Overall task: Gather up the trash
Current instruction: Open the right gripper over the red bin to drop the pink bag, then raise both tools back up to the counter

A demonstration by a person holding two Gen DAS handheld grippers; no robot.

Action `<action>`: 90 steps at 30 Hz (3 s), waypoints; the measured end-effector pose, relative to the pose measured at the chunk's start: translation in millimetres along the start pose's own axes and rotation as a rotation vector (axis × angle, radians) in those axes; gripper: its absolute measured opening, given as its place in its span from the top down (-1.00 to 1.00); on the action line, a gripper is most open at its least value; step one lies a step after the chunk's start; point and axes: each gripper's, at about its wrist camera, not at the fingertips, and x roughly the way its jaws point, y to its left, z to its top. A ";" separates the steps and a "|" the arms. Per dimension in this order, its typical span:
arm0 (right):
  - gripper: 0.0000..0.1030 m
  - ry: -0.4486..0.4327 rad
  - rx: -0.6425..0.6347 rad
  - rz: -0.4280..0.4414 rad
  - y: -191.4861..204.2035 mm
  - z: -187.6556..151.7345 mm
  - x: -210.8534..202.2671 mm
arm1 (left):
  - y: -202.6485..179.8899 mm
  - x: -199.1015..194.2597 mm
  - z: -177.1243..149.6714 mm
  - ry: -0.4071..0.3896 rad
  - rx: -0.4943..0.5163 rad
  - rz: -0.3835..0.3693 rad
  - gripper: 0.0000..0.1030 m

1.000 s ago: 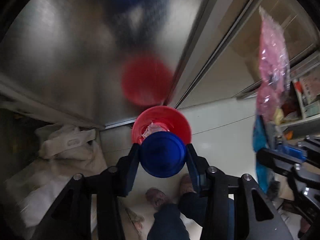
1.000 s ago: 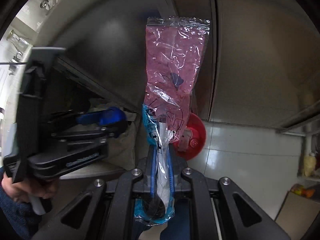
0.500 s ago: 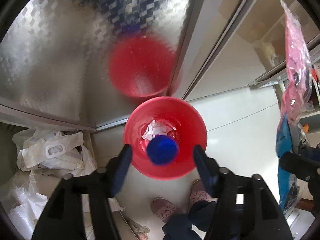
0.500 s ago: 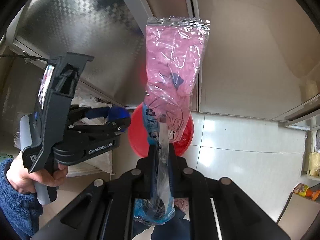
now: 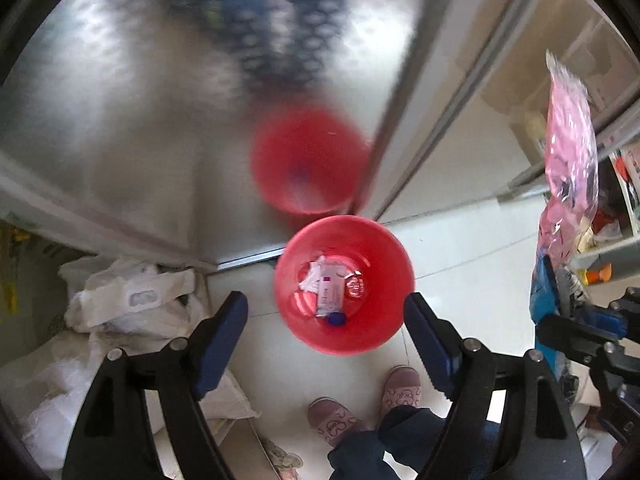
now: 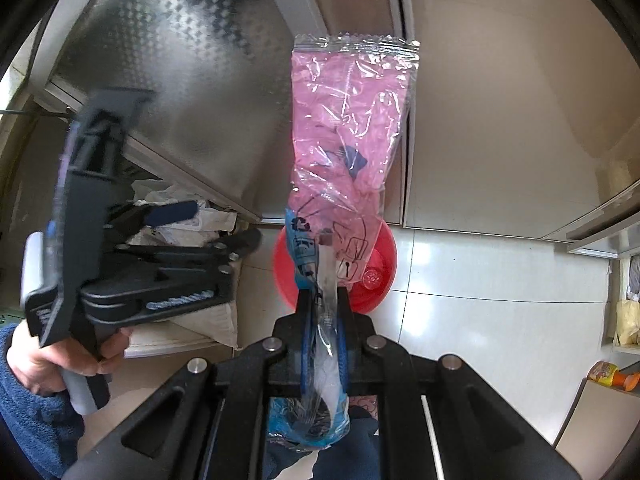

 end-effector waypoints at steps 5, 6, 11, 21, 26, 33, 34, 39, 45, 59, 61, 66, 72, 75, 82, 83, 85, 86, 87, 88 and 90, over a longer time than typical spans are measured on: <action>0.81 0.015 0.007 0.008 -1.9 -2.9 13.3 | 20.8 -5.1 -5.0 0.023 -0.025 0.012 -0.67; 0.82 0.017 0.007 0.014 0.0 -1.8 16.7 | 24.0 -4.3 -6.0 0.029 -0.026 0.018 -0.67; 0.81 0.029 -0.034 0.005 3.9 3.9 40.2 | 44.7 3.3 -13.3 0.040 -0.061 0.026 -0.90; 0.80 0.064 -0.069 -0.022 3.7 9.2 82.4 | 68.6 14.5 -20.0 0.048 -0.083 0.033 -0.99; 0.61 0.068 -0.092 -0.052 15.0 11.3 90.4 | 70.0 18.9 -19.9 0.053 -0.061 0.051 -0.99; -0.28 0.055 -0.135 -0.107 19.9 9.2 95.1 | 70.6 21.7 -24.9 0.054 -0.045 0.066 -0.99; -0.32 0.059 -0.131 -0.101 18.6 8.3 93.8 | 70.3 19.7 -24.9 0.056 -0.047 0.065 -0.99; -0.53 0.071 -0.120 -0.091 14.7 7.7 67.8 | 62.3 -15.0 -20.5 0.050 -0.053 0.058 -0.99; -0.99 0.045 -0.123 -0.086 20.6 13.0 -8.5 | 50.9 -98.5 -10.3 0.006 -0.070 0.064 -0.99; -0.99 -0.026 -0.167 -0.087 58.6 34.3 -214.9 | 16.7 -310.5 12.2 -0.103 -0.089 0.051 -0.99; -0.99 -0.046 -0.177 -0.079 63.0 39.9 -238.9 | 13.8 -335.3 18.9 -0.127 -0.093 0.058 -0.99; -0.99 -0.118 -0.194 -0.051 72.4 57.1 -288.9 | 9.5 -383.1 31.5 -0.194 -0.107 0.083 -0.99; -0.99 -0.186 -0.218 -0.008 81.9 79.4 -319.1 | 18.9 -421.7 50.9 -0.255 -0.153 0.087 -0.99; -0.99 -0.223 -0.250 -0.010 89.4 92.8 -335.2 | 26.6 -438.5 63.3 -0.278 -0.172 0.110 -0.99; -0.99 -0.271 -0.322 0.001 110.5 125.9 -344.6 | 56.4 -460.7 86.8 -0.300 -0.194 0.156 -0.99; -0.99 -0.274 -0.329 0.002 114.0 131.1 -342.2 | 61.9 -459.8 91.2 -0.301 -0.195 0.165 -0.99; -0.99 -0.272 -0.345 0.005 120.8 142.7 -338.7 | 76.8 -458.2 100.3 -0.301 -0.198 0.178 -0.99; -0.99 -0.271 -0.355 0.005 123.4 147.6 -336.2 | 82.9 -456.7 104.7 -0.301 -0.199 0.179 -0.99; -0.99 -0.271 -0.364 0.002 127.8 154.4 -333.0 | 91.6 -454.7 110.5 -0.303 -0.200 0.178 -0.99; -0.99 -0.272 -0.373 -0.001 132.1 161.1 -328.9 | 100.9 -451.6 116.6 -0.303 -0.203 0.176 -0.99; -0.99 -0.275 -0.387 -0.005 141.1 176.8 -319.2 | 120.2 -444.2 128.6 -0.297 -0.213 0.168 -0.99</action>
